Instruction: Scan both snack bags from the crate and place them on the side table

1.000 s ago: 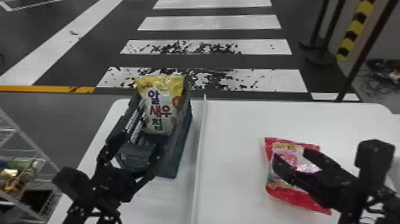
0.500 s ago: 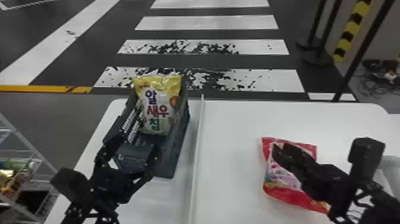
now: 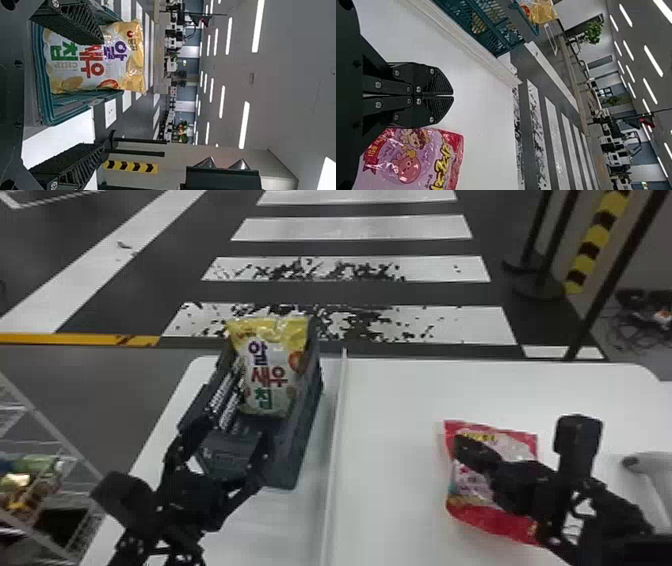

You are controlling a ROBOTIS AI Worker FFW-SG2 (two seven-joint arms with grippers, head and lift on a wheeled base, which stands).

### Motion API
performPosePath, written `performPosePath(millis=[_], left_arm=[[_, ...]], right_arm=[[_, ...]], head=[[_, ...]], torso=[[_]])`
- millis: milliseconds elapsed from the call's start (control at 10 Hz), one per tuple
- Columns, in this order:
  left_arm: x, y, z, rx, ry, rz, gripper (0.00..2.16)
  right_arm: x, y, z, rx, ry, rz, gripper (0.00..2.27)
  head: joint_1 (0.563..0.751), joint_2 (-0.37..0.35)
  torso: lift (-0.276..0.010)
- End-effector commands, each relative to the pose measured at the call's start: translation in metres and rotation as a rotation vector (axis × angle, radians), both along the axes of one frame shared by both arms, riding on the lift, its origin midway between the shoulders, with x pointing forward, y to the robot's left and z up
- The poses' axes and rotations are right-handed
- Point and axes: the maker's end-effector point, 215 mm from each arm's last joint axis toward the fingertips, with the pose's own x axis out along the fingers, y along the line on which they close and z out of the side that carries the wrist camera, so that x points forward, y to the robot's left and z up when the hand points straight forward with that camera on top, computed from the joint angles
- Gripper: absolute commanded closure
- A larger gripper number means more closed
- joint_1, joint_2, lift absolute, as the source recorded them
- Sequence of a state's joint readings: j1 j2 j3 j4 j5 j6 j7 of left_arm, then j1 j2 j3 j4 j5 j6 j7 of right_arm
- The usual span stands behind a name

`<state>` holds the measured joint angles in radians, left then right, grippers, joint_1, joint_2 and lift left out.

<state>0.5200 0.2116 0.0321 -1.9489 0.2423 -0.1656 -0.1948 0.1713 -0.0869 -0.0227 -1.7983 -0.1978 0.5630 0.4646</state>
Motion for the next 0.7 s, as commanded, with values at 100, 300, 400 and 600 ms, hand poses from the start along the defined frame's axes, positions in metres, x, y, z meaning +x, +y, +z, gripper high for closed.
performPosePath(millis=[100,300,400,600], left_arm=[[-0.001,0.0,-0.001,0.0,0.002,0.0,0.07],[-0.001,0.001,-0.002,0.002,0.006,0.001,0.07],[-0.001,0.001,-0.002,0.002,0.006,0.001,0.07],[-0.001,0.001,-0.002,0.002,0.006,0.001,0.07]], right_arm=[[0.015,-0.001,-0.019,-0.027,0.039,0.021,2.26],[0.015,-0.006,-0.034,-0.056,0.072,0.038,2.26],[0.013,-0.01,-0.039,-0.066,0.085,0.044,2.26],[0.006,-0.017,-0.048,-0.076,0.109,0.052,2.26]], head=[[0.695,0.105],[0.695,0.103],[0.695,0.1],[0.695,0.094]], torso=[[-0.095],[-0.095],[-0.095],[-0.095]])
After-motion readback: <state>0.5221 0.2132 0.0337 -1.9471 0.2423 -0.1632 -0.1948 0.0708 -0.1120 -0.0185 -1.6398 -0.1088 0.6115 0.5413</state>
